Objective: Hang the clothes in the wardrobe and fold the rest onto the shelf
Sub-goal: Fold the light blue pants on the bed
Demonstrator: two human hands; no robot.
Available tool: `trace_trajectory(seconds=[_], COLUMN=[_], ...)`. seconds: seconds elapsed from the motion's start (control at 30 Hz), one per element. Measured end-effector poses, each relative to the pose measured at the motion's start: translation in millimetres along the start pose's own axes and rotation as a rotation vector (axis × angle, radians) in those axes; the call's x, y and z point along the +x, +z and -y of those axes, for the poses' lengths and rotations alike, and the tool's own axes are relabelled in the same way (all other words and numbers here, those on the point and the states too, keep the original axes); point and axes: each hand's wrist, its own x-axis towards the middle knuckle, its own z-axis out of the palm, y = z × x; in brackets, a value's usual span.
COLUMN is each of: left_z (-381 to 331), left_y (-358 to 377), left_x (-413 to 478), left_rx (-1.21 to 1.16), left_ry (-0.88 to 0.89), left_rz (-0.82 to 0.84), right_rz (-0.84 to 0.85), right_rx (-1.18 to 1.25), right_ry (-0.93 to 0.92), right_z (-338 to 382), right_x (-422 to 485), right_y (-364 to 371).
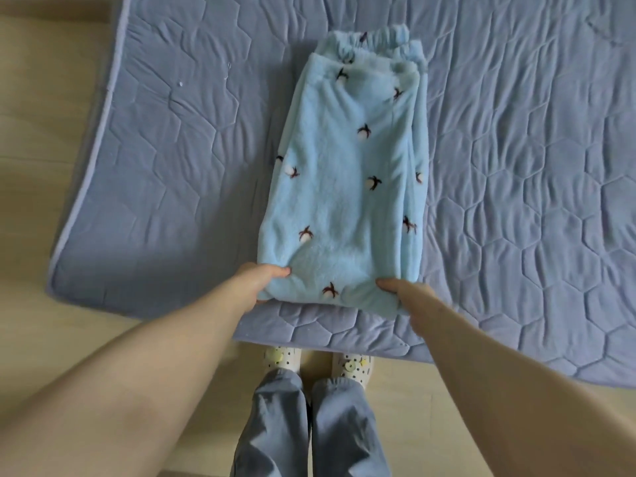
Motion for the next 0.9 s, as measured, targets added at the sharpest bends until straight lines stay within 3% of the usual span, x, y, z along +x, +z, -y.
trace_trajectory(seconds=[0.5,0.67,0.9], left_z=[161.6,111.1,-49.1], left_y=[-49.9,-42.6,-15.4], left_x=[-127.3,-113.7,-101.6], left_rx=[0.174,0.015,-0.188], left_ry=[-0.229,-0.078,0.230], left_rz=[0.092,-0.013,0.012], right_rz=[0.229,0.167,-0.018], right_rx=[-0.094,0.031,0.295], right_ry=[0.284,0.233,0.104], right_z=[-179.3,-137.2,0.7], right_x=[-148.3,-138.5,-97.0], right_y=[-38.0,-31.5,-38.9])
